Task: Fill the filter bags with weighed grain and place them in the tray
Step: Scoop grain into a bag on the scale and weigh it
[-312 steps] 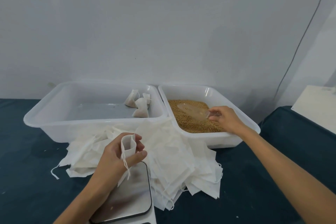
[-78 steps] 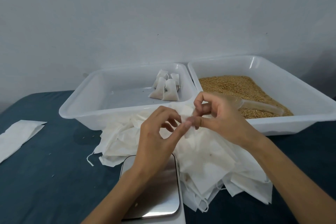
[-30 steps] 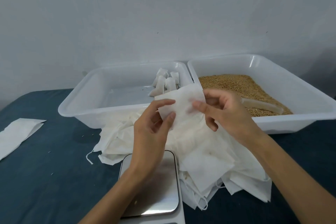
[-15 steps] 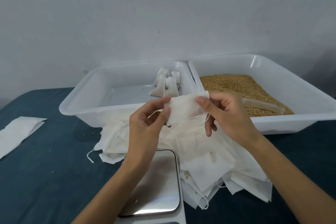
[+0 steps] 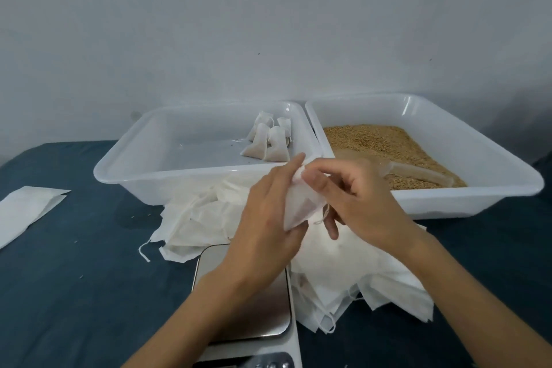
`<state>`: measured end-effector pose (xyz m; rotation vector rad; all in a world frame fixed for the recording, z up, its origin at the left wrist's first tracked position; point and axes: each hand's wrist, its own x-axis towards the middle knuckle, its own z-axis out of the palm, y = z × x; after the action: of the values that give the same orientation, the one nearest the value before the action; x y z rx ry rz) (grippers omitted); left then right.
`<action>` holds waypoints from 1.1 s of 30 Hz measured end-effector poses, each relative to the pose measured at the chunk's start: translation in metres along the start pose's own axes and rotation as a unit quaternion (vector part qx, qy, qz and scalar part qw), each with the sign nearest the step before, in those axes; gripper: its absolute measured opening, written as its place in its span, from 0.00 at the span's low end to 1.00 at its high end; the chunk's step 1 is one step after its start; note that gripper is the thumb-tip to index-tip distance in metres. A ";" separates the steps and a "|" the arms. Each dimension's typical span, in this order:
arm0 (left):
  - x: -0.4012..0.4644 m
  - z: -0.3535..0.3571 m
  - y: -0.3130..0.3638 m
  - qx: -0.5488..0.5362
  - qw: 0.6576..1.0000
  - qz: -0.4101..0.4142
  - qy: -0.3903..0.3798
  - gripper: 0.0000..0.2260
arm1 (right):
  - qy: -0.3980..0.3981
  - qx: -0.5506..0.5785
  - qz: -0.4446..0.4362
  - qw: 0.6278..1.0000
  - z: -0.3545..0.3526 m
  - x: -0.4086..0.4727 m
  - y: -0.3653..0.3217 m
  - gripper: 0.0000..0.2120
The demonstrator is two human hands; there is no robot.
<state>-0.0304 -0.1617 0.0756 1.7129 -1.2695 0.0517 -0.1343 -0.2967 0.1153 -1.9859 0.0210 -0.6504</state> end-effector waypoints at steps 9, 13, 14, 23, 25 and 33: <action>-0.010 -0.009 0.017 -0.203 0.976 -0.061 -0.046 0.13 | -0.162 -0.213 0.050 0.962 -0.016 0.001 -0.062 0.45; -0.016 -0.012 0.010 -0.264 0.958 -0.090 -0.062 0.11 | -0.095 -0.156 0.055 0.982 -0.037 0.014 -0.065 0.30; -0.018 -0.013 0.007 -0.280 0.953 -0.098 -0.059 0.10 | -0.055 -0.170 0.063 0.982 -0.051 0.020 -0.056 0.26; -0.015 -0.013 -0.006 -0.326 0.936 -0.131 -0.026 0.09 | -0.094 -0.521 0.335 0.779 -0.171 0.041 0.089 0.28; -0.015 -0.012 -0.007 -0.318 0.938 -0.133 -0.029 0.08 | -0.102 -0.531 0.326 0.776 -0.171 0.041 0.102 0.19; -0.017 -0.013 -0.009 -0.317 0.936 -0.149 -0.022 0.10 | -0.048 -0.550 0.273 0.788 -0.185 0.034 0.102 0.08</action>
<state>-0.0256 -0.1404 0.0675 1.3171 -0.9040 -0.5259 -0.1626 -0.5091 0.1106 -2.9038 1.1032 -0.0946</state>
